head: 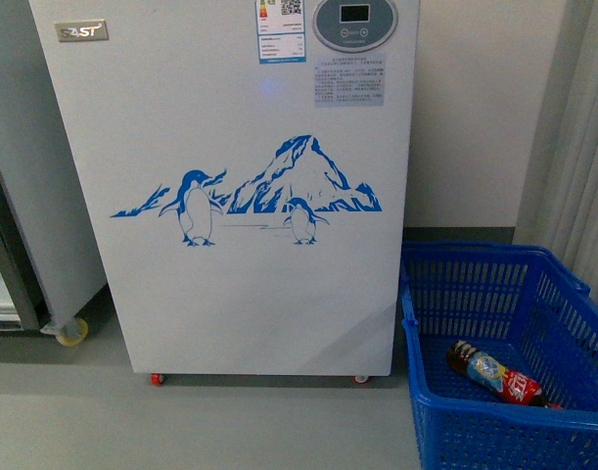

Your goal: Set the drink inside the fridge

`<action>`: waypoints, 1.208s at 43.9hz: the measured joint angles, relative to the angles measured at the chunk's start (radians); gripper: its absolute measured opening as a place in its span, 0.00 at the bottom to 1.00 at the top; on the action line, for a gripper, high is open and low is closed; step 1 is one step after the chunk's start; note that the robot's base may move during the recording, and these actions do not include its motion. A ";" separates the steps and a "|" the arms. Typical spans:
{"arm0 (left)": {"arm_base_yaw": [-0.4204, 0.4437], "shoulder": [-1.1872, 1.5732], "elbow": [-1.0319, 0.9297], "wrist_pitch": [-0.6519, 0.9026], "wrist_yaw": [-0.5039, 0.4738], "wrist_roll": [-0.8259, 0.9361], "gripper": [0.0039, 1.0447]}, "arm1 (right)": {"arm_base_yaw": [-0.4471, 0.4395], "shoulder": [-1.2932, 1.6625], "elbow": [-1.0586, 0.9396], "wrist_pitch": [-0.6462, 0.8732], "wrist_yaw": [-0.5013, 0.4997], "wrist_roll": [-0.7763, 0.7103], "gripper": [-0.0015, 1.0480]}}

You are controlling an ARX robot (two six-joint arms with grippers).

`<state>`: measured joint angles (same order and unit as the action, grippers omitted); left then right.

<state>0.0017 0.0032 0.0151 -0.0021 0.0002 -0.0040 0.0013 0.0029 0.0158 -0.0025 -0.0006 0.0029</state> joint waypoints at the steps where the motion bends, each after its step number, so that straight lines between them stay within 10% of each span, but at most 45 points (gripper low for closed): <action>1: 0.000 0.000 0.000 0.000 0.000 0.000 0.92 | 0.000 0.000 0.000 0.000 0.000 0.000 0.93; 53: 0.000 0.000 0.000 0.000 0.000 0.000 0.92 | 0.000 0.000 0.000 0.000 0.000 0.000 0.93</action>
<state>0.0017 0.0032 0.0151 -0.0021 0.0002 -0.0040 0.0013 0.0029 0.0158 -0.0025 -0.0006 0.0029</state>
